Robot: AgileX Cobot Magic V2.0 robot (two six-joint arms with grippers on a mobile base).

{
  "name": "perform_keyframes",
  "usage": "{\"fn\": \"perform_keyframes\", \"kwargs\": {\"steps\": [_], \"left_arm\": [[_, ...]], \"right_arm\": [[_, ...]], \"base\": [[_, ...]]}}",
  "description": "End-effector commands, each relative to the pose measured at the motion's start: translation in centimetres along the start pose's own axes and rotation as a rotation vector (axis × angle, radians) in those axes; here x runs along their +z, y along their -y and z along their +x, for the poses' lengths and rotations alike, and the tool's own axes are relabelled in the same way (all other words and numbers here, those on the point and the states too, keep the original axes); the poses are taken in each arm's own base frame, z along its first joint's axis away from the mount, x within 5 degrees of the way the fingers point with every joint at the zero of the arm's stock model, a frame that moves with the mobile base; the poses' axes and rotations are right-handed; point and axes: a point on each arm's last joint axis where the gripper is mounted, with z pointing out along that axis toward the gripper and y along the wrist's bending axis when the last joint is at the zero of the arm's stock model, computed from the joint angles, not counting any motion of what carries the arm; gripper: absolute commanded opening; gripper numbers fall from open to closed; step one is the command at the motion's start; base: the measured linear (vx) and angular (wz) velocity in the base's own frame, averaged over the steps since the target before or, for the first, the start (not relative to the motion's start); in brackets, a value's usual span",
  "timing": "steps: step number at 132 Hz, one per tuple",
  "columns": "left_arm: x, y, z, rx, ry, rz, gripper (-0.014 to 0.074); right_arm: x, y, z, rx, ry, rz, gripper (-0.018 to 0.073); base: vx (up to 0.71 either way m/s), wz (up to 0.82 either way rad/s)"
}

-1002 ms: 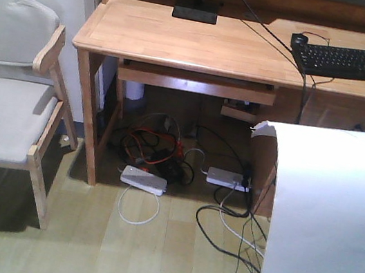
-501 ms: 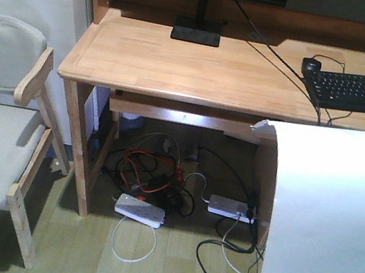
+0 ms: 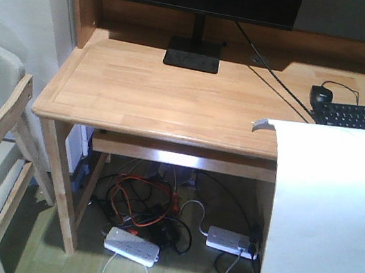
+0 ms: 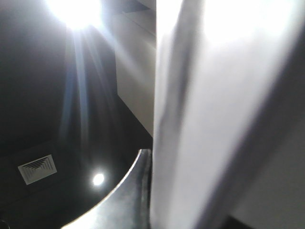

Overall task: Grab stapler and paper to desk for stapling
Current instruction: 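Approach the desk surface in front of the monitor holding both items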

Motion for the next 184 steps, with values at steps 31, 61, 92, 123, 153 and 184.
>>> {"fn": "perform_keyframes", "kwargs": {"steps": [31, 61, 92, 123, 153, 184], "left_arm": [[-0.21, -0.03, -1.72, -0.011, 0.128, -0.003, -0.0006], [-0.21, -0.03, -1.72, -0.011, 0.128, -0.003, -0.0006], [-0.21, -0.03, -1.72, -0.011, 0.128, -0.003, -0.0006], [-0.21, -0.03, -1.72, -0.011, 0.128, -0.003, -0.0006], [-0.21, -0.03, -1.72, -0.011, 0.128, -0.003, -0.0006], [-0.21, -0.03, -1.72, -0.011, 0.128, -0.003, -0.0006]], "right_arm": [[0.53, -0.73, -0.27, -0.007, 0.01, -0.05, -0.0006], [0.53, -0.73, -0.27, -0.007, 0.01, -0.05, -0.0006], [0.53, -0.73, -0.27, -0.007, 0.01, -0.05, -0.0006], [0.54, -0.7, -0.27, -0.007, 0.01, -0.048, -0.0006], [0.54, -0.7, -0.27, -0.007, 0.01, -0.048, -0.0006], [0.54, -0.7, -0.27, -0.007, 0.01, -0.048, -0.0006]], "base": [[0.31, -0.04], [0.29, -0.04], [0.26, -0.03], [0.24, -0.03], [0.21, -0.01], [0.17, 0.01]]}}
